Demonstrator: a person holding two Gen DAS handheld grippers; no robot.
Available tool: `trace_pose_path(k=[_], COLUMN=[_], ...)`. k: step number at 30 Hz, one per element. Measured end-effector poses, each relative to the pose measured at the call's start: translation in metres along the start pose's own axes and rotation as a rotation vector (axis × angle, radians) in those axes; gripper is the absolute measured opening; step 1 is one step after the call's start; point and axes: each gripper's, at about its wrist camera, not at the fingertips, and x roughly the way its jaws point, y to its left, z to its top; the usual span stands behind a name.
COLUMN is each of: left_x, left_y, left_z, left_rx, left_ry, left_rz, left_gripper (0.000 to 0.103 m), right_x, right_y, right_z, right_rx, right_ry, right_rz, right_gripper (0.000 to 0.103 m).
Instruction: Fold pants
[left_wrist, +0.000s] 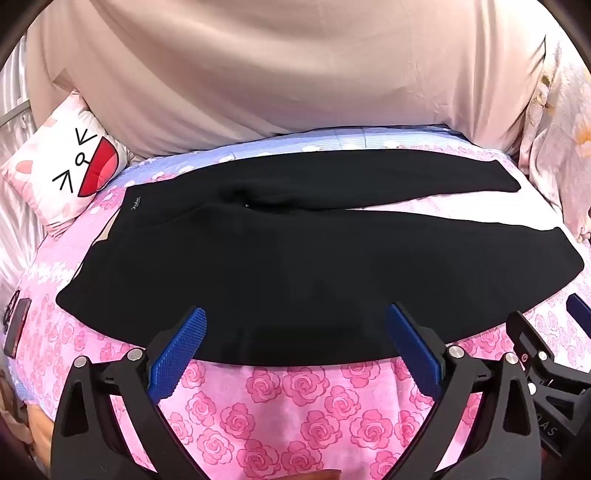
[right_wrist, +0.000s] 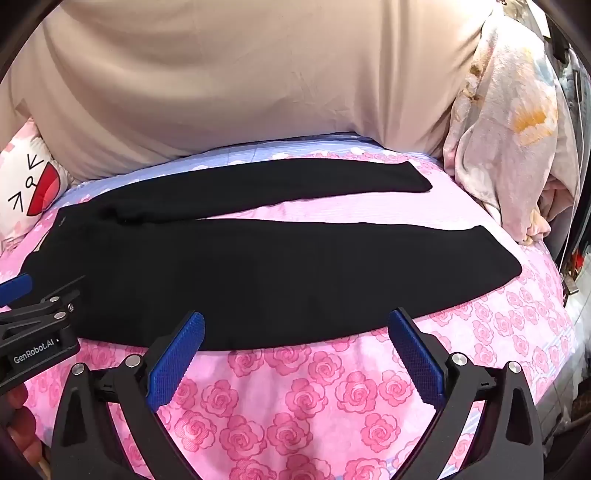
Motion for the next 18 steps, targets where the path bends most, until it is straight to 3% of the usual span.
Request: trace_pose_path(k=[18], left_x=[0.008], left_y=[0.013], left_z=[-0.008], left_rx=[-0.019], left_ry=[0.004], left_rz=[0.008], left_gripper=[0.096], right_x=[0.008], right_y=[0.024], right_z=[0.005], right_rx=[-0.032], right_ry=[0.015], right_rz=[-0.006], right_gripper=[0.098])
